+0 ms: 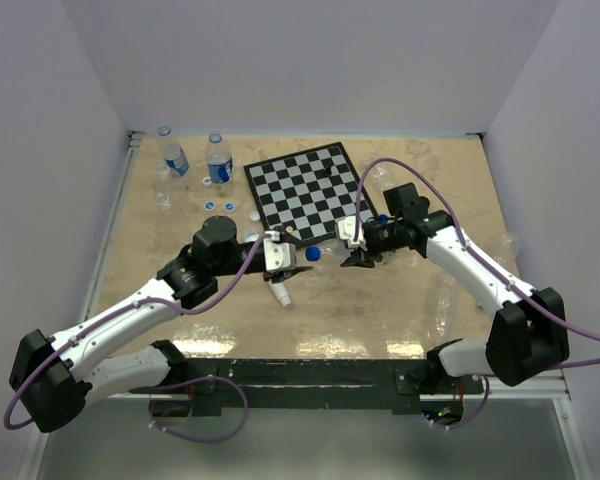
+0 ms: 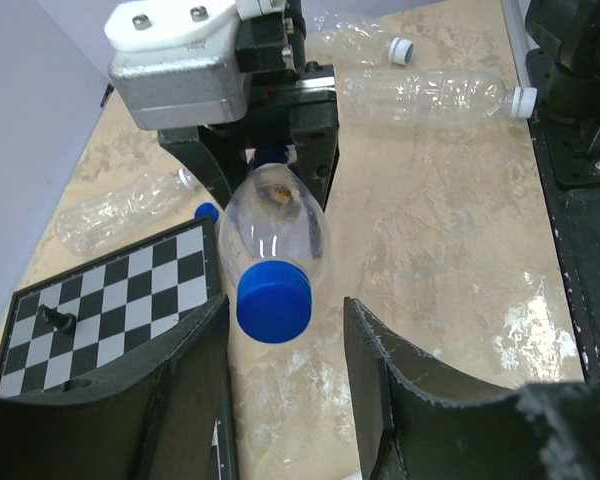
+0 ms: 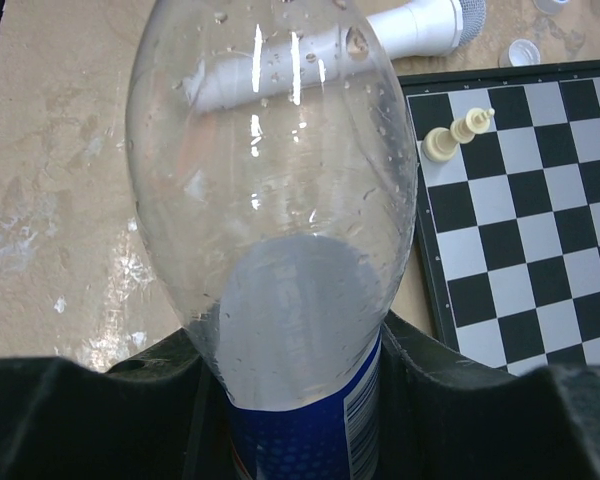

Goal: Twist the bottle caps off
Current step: Unscrew the bottle cap from the plastic bottle.

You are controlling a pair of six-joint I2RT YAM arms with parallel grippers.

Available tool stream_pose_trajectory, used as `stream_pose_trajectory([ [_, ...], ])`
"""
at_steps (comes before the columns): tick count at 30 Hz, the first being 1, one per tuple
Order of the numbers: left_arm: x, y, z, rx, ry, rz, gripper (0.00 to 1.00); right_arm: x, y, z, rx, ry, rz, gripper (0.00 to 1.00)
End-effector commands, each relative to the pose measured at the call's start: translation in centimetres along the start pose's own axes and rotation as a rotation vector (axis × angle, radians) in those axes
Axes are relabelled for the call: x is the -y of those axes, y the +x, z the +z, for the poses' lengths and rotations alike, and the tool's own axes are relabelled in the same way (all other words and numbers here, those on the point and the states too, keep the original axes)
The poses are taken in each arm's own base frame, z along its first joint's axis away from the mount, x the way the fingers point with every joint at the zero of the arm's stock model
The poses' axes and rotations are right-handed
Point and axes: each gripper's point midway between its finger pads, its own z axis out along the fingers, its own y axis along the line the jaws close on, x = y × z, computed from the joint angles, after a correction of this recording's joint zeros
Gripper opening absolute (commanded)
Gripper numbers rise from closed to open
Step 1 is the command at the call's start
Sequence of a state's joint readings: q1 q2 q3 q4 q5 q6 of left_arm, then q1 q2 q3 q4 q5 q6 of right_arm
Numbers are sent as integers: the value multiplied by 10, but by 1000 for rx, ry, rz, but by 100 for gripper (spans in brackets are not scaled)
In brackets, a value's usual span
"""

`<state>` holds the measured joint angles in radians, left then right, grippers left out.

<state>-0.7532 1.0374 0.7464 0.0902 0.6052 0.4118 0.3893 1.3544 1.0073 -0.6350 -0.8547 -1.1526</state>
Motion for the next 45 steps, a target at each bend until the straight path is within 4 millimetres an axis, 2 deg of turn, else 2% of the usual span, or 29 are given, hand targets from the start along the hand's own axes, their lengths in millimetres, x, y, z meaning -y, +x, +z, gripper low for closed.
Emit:
stream_pose_trajectory([
  [1,-12,-23,4,70,-34,62,53,2,-16,-1,44,3,-56,2],
  [6,-10,-22,7,69,-20,52,52,1,-16,0,45,-1,-56,2],
  [14,-6,-13,9,41,3,34,38,1,-16,0,45,-4,-54,2],
  [16,-7,-13,10,37,3,13,23,1,-16,0,44,-2,-55,2],
  [17,-8,-12,11,25,-1,-14,7,1,-15,0,42,-3,-51,2],
  [18,-10,-10,12,9,-8,-47,0,2,-15,0,42,0,-53,2],
  [20,-15,-9,13,-23,-46,-150,0,2,-14,0,37,5,-49,2],
  [23,-22,-9,9,-27,-155,-429,0,3,-14,0,35,10,-43,2],
  [25,-32,-7,1,-3,-299,-726,0,4,-13,0,31,14,-41,2],
  [27,-44,5,-11,30,-498,-1115,0,4,-12,1,30,13,-37,2],
  [29,-30,13,-9,-22,-521,-1406,0,4,-12,2,31,11,-36,2],
  [30,-26,12,-6,-42,-513,-1494,0,4,-11,2,30,9,-31,2],
  [32,-24,3,-1,-31,-478,-1573,0,4,-11,3,30,8,-28,2],
  [35,-32,-3,1,14,-493,-1594,0,5,-9,3,24,13,-23,2],
  [45,-36,-6,8,26,-505,-1714,0,7,-5,5,15,18,-8,2],
])
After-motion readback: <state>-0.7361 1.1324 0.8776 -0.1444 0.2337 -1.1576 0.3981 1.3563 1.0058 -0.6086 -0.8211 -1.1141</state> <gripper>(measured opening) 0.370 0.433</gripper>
